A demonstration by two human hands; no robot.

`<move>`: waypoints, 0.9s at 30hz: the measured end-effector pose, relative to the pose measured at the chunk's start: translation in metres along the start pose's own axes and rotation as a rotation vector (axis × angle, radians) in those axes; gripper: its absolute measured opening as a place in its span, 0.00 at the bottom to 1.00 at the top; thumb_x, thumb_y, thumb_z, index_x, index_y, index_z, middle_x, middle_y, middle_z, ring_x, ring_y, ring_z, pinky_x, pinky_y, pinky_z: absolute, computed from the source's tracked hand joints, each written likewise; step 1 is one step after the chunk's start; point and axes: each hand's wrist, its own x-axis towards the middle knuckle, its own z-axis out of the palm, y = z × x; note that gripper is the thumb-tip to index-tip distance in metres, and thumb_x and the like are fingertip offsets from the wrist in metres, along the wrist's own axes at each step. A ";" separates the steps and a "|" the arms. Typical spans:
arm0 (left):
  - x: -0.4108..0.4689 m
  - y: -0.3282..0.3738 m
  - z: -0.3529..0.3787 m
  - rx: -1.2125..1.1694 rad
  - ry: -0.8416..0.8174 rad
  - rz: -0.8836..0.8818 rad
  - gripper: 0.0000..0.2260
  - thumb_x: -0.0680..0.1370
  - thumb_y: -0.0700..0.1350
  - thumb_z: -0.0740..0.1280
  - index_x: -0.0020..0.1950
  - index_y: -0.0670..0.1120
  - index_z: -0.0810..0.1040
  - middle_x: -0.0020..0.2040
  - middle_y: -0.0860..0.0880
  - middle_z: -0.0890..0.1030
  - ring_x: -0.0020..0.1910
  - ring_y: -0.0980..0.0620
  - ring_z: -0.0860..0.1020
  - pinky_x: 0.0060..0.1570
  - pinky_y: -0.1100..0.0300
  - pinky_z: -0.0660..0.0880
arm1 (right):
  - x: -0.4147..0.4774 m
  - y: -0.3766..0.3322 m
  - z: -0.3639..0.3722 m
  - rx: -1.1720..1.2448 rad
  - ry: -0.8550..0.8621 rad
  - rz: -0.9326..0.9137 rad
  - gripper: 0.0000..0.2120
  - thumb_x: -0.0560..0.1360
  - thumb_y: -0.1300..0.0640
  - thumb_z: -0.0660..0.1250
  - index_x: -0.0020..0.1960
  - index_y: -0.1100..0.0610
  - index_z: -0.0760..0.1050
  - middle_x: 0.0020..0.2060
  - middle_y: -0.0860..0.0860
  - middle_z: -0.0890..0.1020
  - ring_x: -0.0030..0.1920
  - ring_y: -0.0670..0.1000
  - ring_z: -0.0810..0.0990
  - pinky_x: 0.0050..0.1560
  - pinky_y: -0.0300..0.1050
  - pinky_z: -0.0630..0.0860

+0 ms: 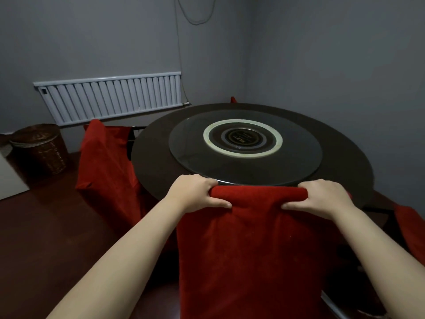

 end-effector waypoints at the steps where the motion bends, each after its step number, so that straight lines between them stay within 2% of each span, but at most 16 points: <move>1: 0.005 0.003 0.002 -0.002 0.006 0.003 0.35 0.59 0.83 0.46 0.36 0.54 0.70 0.31 0.55 0.75 0.36 0.53 0.78 0.30 0.58 0.65 | 0.000 0.005 0.000 0.000 0.000 0.007 0.40 0.49 0.12 0.46 0.34 0.45 0.74 0.31 0.40 0.77 0.35 0.41 0.75 0.32 0.41 0.67; 6: 0.030 0.015 0.014 0.017 0.023 0.024 0.42 0.58 0.84 0.43 0.45 0.54 0.76 0.37 0.54 0.80 0.39 0.53 0.79 0.32 0.58 0.71 | -0.003 0.027 0.001 -0.021 0.021 0.052 0.42 0.48 0.11 0.43 0.34 0.44 0.74 0.32 0.40 0.77 0.36 0.43 0.76 0.32 0.42 0.68; 11: 0.051 0.024 0.019 -0.001 0.018 0.039 0.37 0.58 0.84 0.44 0.38 0.52 0.70 0.34 0.55 0.77 0.36 0.53 0.77 0.28 0.59 0.62 | -0.001 0.042 0.001 -0.059 0.036 0.089 0.42 0.49 0.12 0.44 0.34 0.45 0.74 0.32 0.40 0.76 0.35 0.45 0.74 0.31 0.42 0.65; 16: 0.066 0.029 0.025 0.001 0.015 0.051 0.36 0.59 0.83 0.45 0.37 0.53 0.69 0.34 0.55 0.76 0.36 0.54 0.76 0.29 0.59 0.61 | 0.004 0.054 0.006 -0.078 0.072 0.098 0.42 0.50 0.12 0.44 0.32 0.47 0.72 0.29 0.40 0.75 0.31 0.43 0.71 0.28 0.40 0.61; 19: 0.073 0.031 0.026 0.002 0.013 0.042 0.34 0.59 0.82 0.46 0.35 0.53 0.65 0.33 0.55 0.74 0.34 0.55 0.71 0.28 0.58 0.59 | 0.013 0.060 0.006 -0.071 0.067 0.096 0.42 0.50 0.12 0.44 0.33 0.46 0.73 0.31 0.40 0.76 0.33 0.45 0.74 0.31 0.42 0.65; 21: 0.077 0.032 0.027 0.006 0.023 0.028 0.34 0.58 0.82 0.45 0.34 0.52 0.64 0.31 0.55 0.73 0.34 0.55 0.71 0.28 0.58 0.59 | 0.021 0.065 0.006 -0.054 0.054 0.086 0.42 0.49 0.12 0.44 0.35 0.45 0.74 0.32 0.41 0.77 0.36 0.46 0.76 0.34 0.43 0.70; 24: 0.083 0.035 0.028 0.006 0.030 0.016 0.36 0.58 0.83 0.45 0.36 0.52 0.68 0.33 0.55 0.75 0.36 0.54 0.76 0.28 0.59 0.60 | 0.029 0.073 0.007 -0.019 0.055 0.077 0.41 0.49 0.12 0.45 0.35 0.44 0.75 0.32 0.40 0.78 0.35 0.43 0.76 0.35 0.42 0.72; 27: 0.089 0.037 0.029 0.003 0.004 0.017 0.37 0.58 0.83 0.45 0.39 0.52 0.70 0.35 0.55 0.78 0.38 0.53 0.78 0.29 0.59 0.61 | 0.034 0.079 0.007 -0.003 0.040 0.069 0.41 0.49 0.11 0.45 0.34 0.43 0.75 0.30 0.39 0.78 0.33 0.40 0.75 0.31 0.40 0.69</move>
